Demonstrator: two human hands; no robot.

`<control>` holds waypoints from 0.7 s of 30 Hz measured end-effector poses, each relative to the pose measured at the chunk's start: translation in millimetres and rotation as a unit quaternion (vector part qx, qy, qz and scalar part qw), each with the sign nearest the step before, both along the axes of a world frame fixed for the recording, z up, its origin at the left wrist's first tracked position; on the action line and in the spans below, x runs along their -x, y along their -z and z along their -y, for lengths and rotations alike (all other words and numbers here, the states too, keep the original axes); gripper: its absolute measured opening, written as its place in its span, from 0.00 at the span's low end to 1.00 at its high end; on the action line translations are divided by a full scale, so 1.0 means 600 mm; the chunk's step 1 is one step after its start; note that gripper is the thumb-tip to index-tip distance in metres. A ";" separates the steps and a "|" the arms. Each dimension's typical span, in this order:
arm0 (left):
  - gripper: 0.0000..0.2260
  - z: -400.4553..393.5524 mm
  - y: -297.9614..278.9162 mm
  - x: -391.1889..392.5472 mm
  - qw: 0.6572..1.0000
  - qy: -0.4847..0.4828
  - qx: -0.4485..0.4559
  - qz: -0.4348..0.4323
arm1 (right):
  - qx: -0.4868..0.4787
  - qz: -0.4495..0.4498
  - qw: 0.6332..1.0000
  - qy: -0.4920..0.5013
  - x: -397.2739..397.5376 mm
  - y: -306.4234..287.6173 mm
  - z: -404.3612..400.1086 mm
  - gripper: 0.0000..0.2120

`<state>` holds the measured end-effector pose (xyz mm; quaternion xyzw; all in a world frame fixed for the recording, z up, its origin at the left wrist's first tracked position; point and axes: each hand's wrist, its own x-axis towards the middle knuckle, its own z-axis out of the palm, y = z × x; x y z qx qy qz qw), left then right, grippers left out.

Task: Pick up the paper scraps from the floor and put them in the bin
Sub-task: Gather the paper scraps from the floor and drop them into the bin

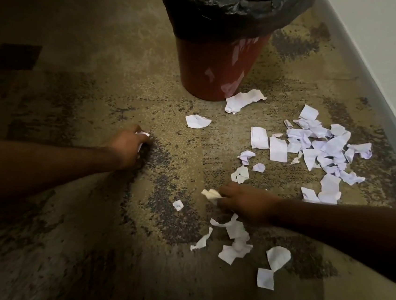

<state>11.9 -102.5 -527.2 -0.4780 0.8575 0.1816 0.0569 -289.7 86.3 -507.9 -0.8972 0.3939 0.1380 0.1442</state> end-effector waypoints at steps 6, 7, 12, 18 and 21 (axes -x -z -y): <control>0.12 -0.023 -0.003 -0.020 0.999 -0.002 -0.025 0.026 | -0.063 0.055 0.996 0.022 0.021 -0.013 -0.057 0.24; 0.13 -0.027 -0.008 -0.015 0.999 0.003 -0.030 0.019 | -0.085 0.041 0.995 0.010 0.022 -0.010 -0.067 0.29; 0.12 -0.054 -0.038 0.045 0.997 0.042 -0.042 -0.042 | -0.111 -0.083 0.987 -0.082 0.010 0.020 -0.098 0.37; 0.11 -0.086 -0.046 0.097 0.994 0.071 -0.041 -0.072 | -0.083 -0.063 0.985 -0.134 0.026 0.017 -0.089 0.24; 0.08 -0.089 -0.052 0.106 0.993 0.034 -0.050 -0.098 | -0.111 -0.027 0.993 -0.030 0.028 0.015 -0.071 0.22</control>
